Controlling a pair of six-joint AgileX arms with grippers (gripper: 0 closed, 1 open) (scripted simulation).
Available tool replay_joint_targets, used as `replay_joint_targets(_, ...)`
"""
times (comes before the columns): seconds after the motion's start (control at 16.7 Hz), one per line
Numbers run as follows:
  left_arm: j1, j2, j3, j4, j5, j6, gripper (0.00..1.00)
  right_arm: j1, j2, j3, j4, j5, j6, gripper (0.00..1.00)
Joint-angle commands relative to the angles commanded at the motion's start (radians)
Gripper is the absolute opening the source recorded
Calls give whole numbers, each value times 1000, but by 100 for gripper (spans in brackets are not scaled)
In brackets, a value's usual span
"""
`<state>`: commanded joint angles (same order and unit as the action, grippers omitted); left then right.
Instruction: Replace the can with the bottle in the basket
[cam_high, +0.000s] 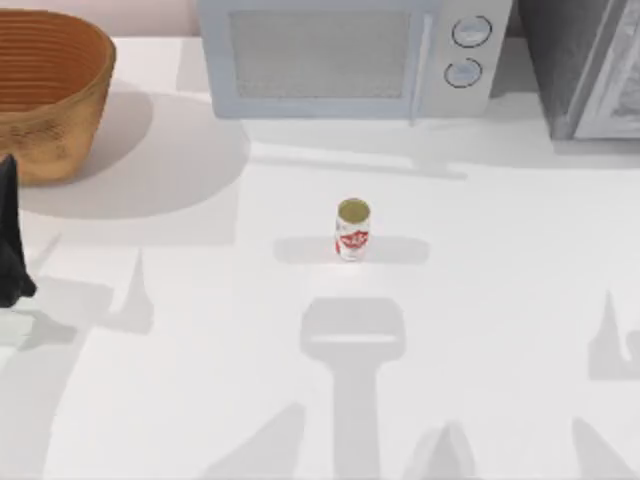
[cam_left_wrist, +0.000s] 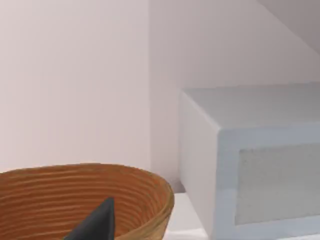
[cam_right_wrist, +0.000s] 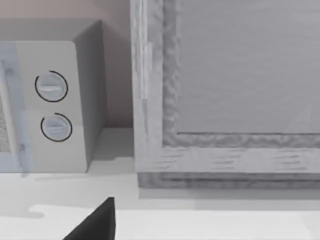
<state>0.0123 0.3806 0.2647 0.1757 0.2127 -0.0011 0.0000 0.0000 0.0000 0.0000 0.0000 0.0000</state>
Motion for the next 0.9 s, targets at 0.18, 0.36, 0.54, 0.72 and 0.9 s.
replay_joint_targets(0.18, -1, -221, -146, -104, -121, 0, 100, 0, 0, 0, 0, 0, 0, 100)
replay_joint_targets(0.36, -9, -348, -239, -162, -194, 1, 100, 0, 0, 0, 0, 0, 0, 100)
replay_joint_targets(0.54, -12, -381, -265, -176, -213, 1, 100, 0, 0, 0, 0, 0, 0, 100)
replay_joint_targets(0.72, -12, -381, -265, -176, -213, 1, 100, 0, 0, 0, 0, 0, 0, 100)
replay_joint_targets(0.9, -7, -367, -264, -166, -209, 2, 100, 0, 0, 0, 0, 0, 0, 100)
